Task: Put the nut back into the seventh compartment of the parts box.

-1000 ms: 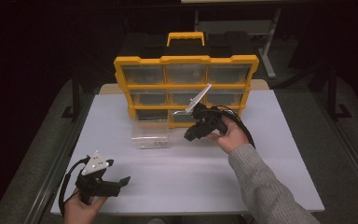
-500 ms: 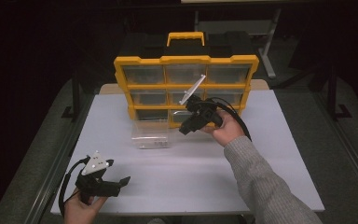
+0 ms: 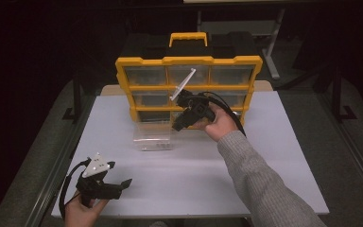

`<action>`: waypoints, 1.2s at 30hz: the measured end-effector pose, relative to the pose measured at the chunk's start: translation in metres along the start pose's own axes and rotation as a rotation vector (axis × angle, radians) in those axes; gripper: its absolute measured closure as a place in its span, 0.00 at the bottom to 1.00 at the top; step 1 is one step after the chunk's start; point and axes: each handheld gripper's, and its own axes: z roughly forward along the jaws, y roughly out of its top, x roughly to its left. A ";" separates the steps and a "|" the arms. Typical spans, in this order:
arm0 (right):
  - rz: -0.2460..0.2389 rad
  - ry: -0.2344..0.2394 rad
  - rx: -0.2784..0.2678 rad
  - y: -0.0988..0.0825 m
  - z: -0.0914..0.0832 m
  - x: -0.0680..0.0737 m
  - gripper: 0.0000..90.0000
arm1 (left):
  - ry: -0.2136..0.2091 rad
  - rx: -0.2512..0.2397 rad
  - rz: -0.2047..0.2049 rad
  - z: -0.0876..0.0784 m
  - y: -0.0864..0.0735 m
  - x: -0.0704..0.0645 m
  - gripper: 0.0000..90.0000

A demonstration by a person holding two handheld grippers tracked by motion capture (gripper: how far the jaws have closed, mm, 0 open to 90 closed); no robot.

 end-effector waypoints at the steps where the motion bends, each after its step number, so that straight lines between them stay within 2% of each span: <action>1: -0.008 -0.001 -0.003 0.002 0.001 -0.001 0.77 | 0.000 0.000 0.000 0.000 0.000 0.000 0.16; 9: -0.012 0.009 0.006 0.019 0.008 0.001 0.77 | -0.002 -0.001 0.002 0.000 0.000 0.001 0.16; 14: -0.030 0.017 0.009 0.034 0.019 0.003 0.77 | -0.002 -0.004 0.001 0.000 0.000 0.001 0.16; 25: -0.029 0.027 0.013 0.045 0.043 -0.004 0.77 | -0.003 -0.005 0.001 -0.001 0.000 0.001 0.16; 26: -0.011 0.026 0.026 0.046 0.048 -0.005 0.77 | -0.003 -0.005 0.002 -0.001 0.000 0.001 0.16; 33: 0.007 0.025 0.042 0.047 0.064 -0.009 0.77 | -0.004 0.000 0.001 0.000 0.000 0.000 0.16; 34: 0.042 0.019 0.072 0.048 0.067 -0.007 0.77 | -0.004 -0.002 0.002 0.000 0.000 0.000 0.16; 36: 0.046 0.017 0.080 0.049 0.072 -0.007 0.77 | -0.007 -0.004 -0.002 0.000 0.000 0.001 0.16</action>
